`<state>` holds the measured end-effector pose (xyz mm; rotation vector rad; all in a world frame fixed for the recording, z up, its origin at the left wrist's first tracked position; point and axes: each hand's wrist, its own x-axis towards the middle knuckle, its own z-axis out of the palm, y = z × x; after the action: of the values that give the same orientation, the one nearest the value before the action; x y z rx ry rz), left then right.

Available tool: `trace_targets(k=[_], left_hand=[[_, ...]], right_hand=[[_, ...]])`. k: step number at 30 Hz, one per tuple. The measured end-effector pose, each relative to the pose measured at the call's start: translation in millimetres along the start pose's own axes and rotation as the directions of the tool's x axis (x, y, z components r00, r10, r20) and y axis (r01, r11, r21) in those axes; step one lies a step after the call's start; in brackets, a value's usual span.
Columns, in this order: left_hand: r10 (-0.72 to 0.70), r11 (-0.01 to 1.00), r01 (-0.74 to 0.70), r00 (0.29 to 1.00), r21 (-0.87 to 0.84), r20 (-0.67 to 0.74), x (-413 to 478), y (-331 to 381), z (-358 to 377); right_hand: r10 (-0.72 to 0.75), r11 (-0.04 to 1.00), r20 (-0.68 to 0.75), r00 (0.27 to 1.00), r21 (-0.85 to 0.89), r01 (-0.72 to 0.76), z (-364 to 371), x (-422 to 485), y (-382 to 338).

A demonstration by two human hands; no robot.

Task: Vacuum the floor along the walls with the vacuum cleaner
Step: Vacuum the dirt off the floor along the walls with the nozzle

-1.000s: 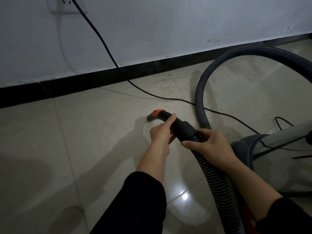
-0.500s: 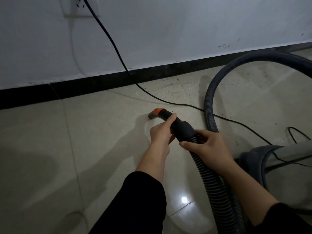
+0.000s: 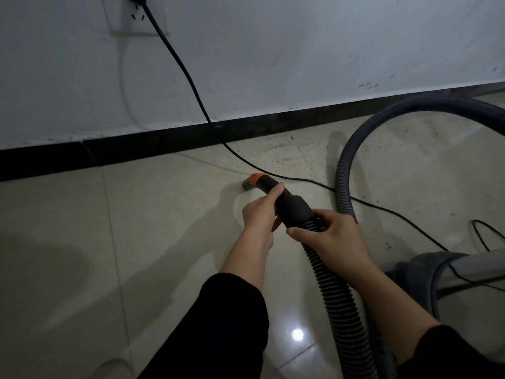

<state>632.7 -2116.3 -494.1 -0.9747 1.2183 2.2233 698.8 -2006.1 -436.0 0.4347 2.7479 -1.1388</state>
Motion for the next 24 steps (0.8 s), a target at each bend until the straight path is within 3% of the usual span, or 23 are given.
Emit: trace_targets(k=[14, 24], left_hand=[[-0.027, 0.992, 0.018, 0.997, -0.123, -0.073, -22.0, -6.6, 0.5], [-0.011, 0.995, 0.003, 0.997, -0.104, -0.079, -45.3, -32.4, -9.3]], right_hand=[[0.003, 1.0, 0.062, 0.998, -0.02, -0.002, -9.8, -14.4, -8.9], [-0.018, 1.0, 0.116, 0.993, -0.012, 0.02, -17.3, -44.9, 6.3]])
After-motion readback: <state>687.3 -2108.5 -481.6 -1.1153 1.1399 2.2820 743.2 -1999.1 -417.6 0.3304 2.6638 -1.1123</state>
